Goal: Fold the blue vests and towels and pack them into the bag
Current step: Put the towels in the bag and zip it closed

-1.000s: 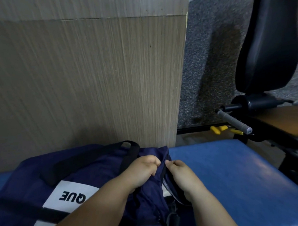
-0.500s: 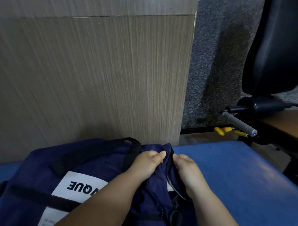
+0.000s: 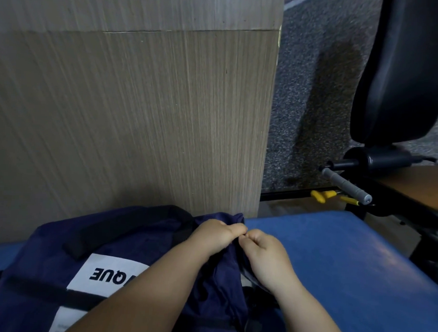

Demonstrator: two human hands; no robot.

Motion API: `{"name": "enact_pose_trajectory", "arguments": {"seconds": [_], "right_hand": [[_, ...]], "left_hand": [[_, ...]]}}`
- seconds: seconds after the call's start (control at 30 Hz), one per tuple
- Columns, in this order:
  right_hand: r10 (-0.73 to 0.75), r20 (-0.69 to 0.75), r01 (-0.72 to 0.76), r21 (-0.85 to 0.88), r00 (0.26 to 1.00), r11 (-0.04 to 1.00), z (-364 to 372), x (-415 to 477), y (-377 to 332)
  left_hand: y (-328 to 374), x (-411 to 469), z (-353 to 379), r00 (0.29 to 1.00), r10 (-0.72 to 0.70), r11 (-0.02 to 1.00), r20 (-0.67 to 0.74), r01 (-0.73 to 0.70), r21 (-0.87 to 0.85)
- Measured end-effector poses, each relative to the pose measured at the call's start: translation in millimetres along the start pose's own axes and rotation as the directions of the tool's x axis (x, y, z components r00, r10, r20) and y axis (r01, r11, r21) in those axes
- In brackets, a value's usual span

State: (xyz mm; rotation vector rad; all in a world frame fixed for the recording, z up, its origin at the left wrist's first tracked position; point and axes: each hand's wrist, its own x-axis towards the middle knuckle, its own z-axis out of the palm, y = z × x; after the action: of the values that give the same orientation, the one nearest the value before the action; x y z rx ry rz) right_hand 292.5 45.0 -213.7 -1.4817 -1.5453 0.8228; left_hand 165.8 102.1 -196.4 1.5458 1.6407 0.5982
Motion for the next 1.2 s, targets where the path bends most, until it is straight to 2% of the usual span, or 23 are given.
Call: {"name": "enact_pose_trajectory", "arguments": {"seconds": [0.17, 0.3, 0.4, 0.5, 0.57, 0.63, 0.7, 0.77, 0.87, 0.97, 1.1, 1.2], "right_hand": [[-0.033, 0.009, 0.034, -0.027, 0.999, 0.999, 5, -3, -5], [-0.055, 0.021, 0.054, 0.045, 0.998, 0.998, 2, -3, -7], [-0.071, 0.052, 0.064, 0.123, 0.996, 0.990, -3, -4, -8], [-0.082, 0.057, 0.071, 0.173, 0.995, 0.982, -7, -6, -8], [-0.073, 0.037, 0.064, 0.204, 0.997, 0.977, -7, -8, -8], [-0.064, 0.001, 0.062, 0.236, 0.998, 0.970, -7, -8, -8], [-0.063, -0.038, 0.071, 0.263, 0.997, 0.962, -9, -8, -8], [-0.062, -0.061, 0.076, 0.270, 0.996, 0.960, -10, -9, -9], [-0.066, -0.087, 0.087, 0.263, 0.994, 0.961, -10, -11, -9], [-0.066, -0.109, 0.092, 0.262, 0.992, 0.961, -11, -12, -9], [-0.082, -0.109, 0.109, 0.266, 0.991, 0.958, -11, -13, -10], [-0.106, -0.108, 0.131, 0.252, 0.988, 0.959, -10, -14, -11]], "left_hand": [[10, 2, -4, 0.997, 0.041, 0.988, -0.063, -0.032, 0.150], [13, 8, -9, 0.994, 0.022, 0.999, -0.109, -0.017, 0.044], [17, 13, -16, 0.989, 0.010, 0.999, -0.150, -0.005, 0.035], [19, 14, -19, 0.987, 0.067, 0.984, -0.145, -0.041, 0.176], [22, 10, -22, 0.973, 0.182, 0.949, -0.143, -0.136, 0.283], [24, 3, -28, 0.925, 0.374, 0.897, -0.064, -0.343, 0.278], [26, -4, -32, 0.821, 0.553, 0.746, 0.142, -0.564, 0.353], [25, -9, -34, 0.751, 0.576, 0.644, 0.321, -0.660, 0.388], [22, -17, -41, 0.739, 0.544, 0.682, 0.397, -0.665, 0.305], [17, -17, -43, 0.744, 0.504, 0.681, 0.439, -0.655, 0.328], [11, -11, -41, 0.764, 0.522, 0.665, 0.380, -0.643, 0.380], [10, -8, -46, 0.750, 0.560, 0.638, 0.351, -0.661, 0.395]]}}
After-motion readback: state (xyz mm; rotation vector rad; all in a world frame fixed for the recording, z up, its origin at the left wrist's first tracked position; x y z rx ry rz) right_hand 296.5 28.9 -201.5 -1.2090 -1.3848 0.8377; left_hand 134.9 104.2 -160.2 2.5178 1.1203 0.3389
